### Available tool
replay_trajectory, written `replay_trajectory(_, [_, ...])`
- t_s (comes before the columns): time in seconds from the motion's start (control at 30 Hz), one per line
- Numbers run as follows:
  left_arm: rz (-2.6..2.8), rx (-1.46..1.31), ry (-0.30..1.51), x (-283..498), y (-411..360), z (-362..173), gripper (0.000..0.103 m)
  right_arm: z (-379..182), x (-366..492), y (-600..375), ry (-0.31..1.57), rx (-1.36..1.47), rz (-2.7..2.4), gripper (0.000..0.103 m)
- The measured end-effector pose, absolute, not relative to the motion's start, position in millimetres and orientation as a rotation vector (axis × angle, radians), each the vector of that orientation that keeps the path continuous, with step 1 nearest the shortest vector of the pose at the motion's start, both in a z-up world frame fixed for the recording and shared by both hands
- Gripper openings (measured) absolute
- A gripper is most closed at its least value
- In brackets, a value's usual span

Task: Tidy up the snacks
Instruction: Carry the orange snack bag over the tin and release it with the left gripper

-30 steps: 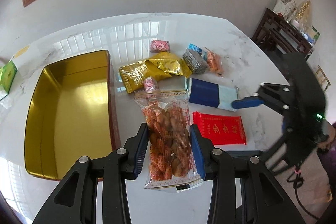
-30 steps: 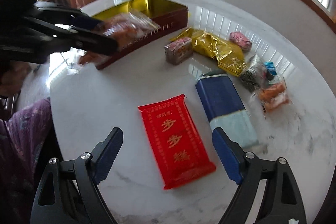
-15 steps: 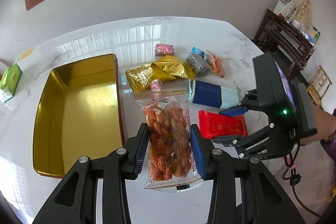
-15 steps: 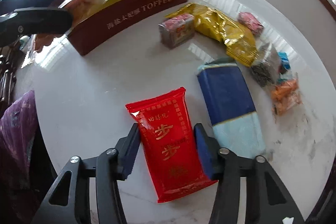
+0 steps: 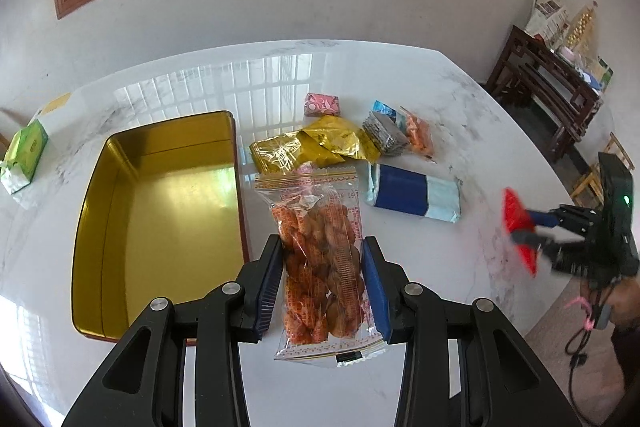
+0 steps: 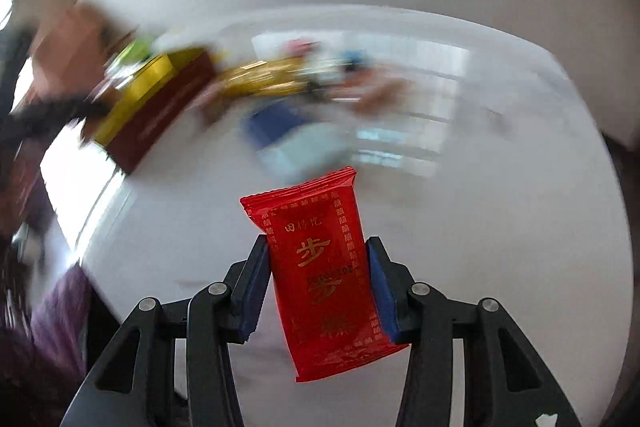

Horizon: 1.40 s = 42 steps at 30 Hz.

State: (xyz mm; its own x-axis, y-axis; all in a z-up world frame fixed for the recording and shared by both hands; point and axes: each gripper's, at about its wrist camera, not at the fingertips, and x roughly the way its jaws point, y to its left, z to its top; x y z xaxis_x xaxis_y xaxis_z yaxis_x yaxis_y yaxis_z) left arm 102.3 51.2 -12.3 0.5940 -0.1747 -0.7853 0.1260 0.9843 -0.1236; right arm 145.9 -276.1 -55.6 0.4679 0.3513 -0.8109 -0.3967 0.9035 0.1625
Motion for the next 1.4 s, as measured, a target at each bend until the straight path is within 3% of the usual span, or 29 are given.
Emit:
replay_trajectory(0.33, [-0.068,-0.116,0.91,121.8,106.0,-2.3,0.041,-67.9,190.6,-368.2,0.983,0.075,0.193,0.044])
replay_trajectory(0.8, [0.097,-0.054,0.96,170.6,189.2,-32.1,0.041,-91.1,220.1,-355.1,0.944,0.125,0.112,0.043])
replay_trajectory(1.4, [0.153,0.021,1.034,237.0,208.1,-84.4,0.041,-92.4,218.5,-354.1,0.889,0.132,0.048,0.043])
